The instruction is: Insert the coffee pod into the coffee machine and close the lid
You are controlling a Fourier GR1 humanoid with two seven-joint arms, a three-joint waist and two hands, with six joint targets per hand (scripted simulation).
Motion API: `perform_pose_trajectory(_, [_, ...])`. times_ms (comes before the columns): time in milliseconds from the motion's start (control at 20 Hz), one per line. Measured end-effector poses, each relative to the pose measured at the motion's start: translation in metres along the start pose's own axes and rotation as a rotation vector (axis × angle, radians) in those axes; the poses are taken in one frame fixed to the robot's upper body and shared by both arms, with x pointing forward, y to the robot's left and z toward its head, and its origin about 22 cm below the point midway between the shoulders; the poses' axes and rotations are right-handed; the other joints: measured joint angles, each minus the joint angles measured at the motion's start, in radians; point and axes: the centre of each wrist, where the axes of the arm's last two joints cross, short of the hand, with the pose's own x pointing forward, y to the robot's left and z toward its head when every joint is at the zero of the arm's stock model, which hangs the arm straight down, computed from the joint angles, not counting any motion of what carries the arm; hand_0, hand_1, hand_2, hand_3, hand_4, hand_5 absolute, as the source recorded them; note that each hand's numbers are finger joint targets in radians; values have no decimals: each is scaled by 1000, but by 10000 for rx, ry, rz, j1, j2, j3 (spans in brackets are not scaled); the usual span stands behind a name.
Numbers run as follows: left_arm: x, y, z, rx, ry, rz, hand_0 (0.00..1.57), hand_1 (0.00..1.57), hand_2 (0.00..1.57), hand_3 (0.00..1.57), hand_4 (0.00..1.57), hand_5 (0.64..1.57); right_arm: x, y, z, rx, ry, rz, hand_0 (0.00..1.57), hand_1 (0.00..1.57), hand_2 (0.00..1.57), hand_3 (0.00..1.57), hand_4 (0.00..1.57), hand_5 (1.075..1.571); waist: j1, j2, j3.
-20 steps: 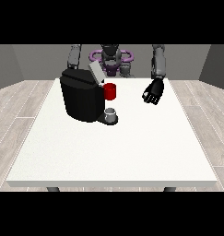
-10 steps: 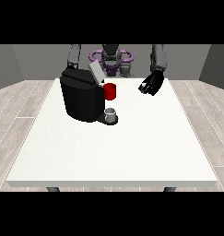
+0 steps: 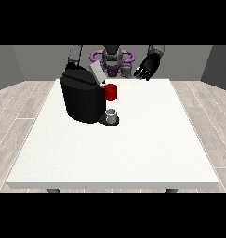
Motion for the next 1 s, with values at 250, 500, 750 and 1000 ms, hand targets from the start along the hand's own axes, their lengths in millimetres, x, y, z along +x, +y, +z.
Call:
perform_pose_trajectory(250, [19,23,-5,373,-156,-191,1416,1416,1421,1378,537,1571,9,-3,-3,108,-551,-260,0,0,0,0,0,1571,-364,218,-1])
perform_pose_trajectory(500, [37,59,-8,909,-195,291,1235,1235,1265,1266,502,1571,29,-2,-10,-43,-1022,-240,0,0,0,0,0,1571,-695,462,-2])
perform_pose_trajectory(750, [66,97,-10,1519,-236,565,1216,1216,1265,1256,470,1571,46,-10,-21,-141,-1483,-163,0,0,0,0,0,1571,-1009,871,-1])
perform_pose_trajectory(1000, [82,135,-1,2139,-296,325,1247,1247,1299,1249,479,1571,60,-13,-27,-272,-2058,-251,0,0,0,0,0,1571,-1317,1496,-2])
